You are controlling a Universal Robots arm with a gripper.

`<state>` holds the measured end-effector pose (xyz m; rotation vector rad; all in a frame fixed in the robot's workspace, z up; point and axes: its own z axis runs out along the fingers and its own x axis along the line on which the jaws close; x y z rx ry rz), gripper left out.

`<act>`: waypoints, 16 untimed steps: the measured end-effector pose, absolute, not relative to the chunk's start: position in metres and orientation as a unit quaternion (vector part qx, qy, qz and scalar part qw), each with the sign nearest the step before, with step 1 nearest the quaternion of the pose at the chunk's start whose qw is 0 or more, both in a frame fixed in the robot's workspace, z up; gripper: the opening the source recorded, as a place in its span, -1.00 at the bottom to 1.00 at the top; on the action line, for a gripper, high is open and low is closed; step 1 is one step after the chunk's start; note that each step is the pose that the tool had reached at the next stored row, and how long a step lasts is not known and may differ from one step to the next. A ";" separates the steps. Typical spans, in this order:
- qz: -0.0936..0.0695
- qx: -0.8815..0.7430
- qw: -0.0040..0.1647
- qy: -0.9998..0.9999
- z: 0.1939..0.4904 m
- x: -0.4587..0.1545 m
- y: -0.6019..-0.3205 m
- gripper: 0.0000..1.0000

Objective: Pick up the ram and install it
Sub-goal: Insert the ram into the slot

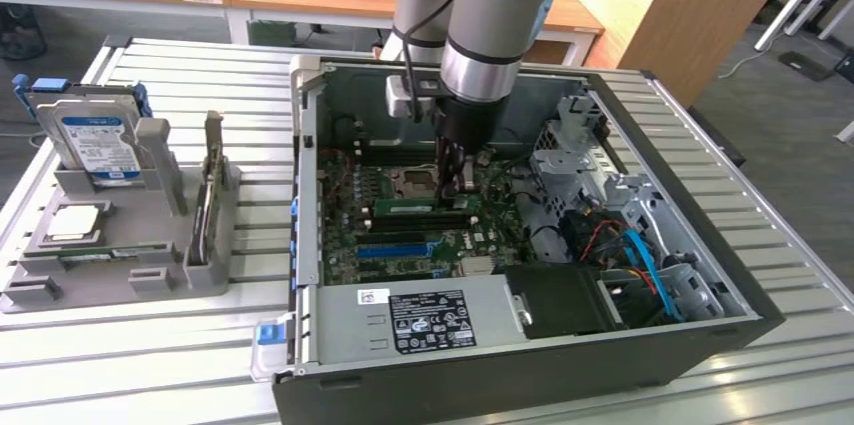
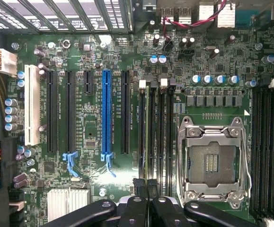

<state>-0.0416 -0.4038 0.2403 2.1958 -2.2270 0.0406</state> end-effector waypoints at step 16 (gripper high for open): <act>0.013 0.702 0.007 -0.712 0.236 -0.042 -0.404 -0.76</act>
